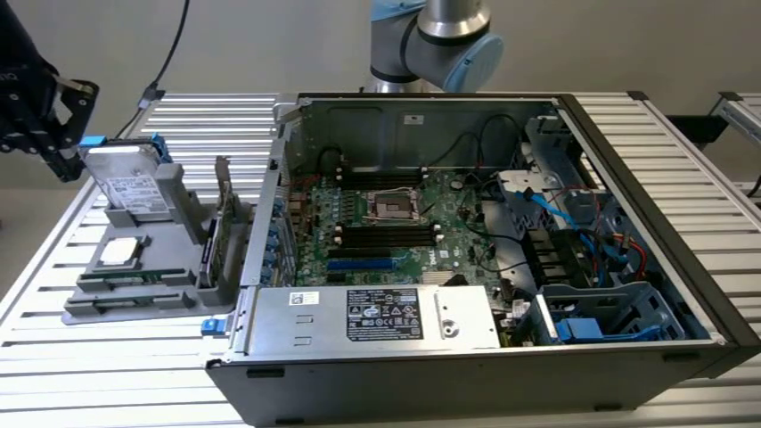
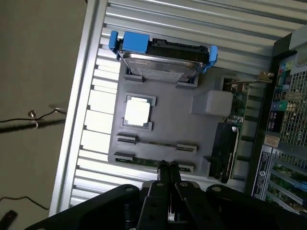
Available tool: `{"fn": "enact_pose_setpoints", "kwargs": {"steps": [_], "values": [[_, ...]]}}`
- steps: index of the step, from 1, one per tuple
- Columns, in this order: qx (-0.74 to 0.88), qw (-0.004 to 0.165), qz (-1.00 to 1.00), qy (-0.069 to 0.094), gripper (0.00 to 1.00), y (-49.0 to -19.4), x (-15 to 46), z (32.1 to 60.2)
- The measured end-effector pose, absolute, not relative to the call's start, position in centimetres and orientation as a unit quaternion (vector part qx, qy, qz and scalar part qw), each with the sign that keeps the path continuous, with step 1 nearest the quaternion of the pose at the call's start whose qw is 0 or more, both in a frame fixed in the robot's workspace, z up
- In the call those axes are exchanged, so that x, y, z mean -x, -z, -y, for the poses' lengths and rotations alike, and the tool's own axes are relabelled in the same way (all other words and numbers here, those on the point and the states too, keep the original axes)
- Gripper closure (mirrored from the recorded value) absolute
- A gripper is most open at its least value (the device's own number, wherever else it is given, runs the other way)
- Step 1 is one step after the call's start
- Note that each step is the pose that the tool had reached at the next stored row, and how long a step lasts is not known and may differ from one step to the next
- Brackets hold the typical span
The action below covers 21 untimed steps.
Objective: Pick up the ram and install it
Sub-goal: 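Pick up the ram and move it above insertion slot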
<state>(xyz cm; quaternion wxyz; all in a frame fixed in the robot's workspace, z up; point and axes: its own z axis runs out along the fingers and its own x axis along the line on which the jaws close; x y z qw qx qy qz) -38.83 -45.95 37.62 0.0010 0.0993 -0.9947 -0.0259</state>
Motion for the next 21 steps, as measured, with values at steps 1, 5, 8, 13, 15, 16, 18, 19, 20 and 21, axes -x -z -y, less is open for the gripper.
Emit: {"fn": "enact_pose_setpoints", "kwargs": {"steps": [1,5,8,13,15,16,18,19,20,21], "values": [[-0.108,0.001,0.994,0.026,0.9,-37.61,38.83,45.95],[-0.144,0.002,0.989,0.027,0.9,-37.58,38.82,45.94],[-0.171,0.003,0.985,0.028,0.9,-37.55,38.82,45.94],[-0.216,0.003,0.976,0.032,0.9,-37.46,38.82,45.95],[-0.233,0.003,0.972,0.034,0.9,-37.43,38.83,45.95],[-0.242,0.003,0.97,0.035,0.9,-37.41,38.83,45.95],[-0.26,0.003,0.965,0.038,0.9,-37.36,38.83,45.95],[-0.269,0.003,0.962,0.04,0.9,-37.33,38.83,45.95],[-0.277,0.003,0.96,0.041,0.9,-37.3,38.82,45.95],[-0.286,0.003,0.957,0.044,0.9,-37.28,38.82,45.95]]}}
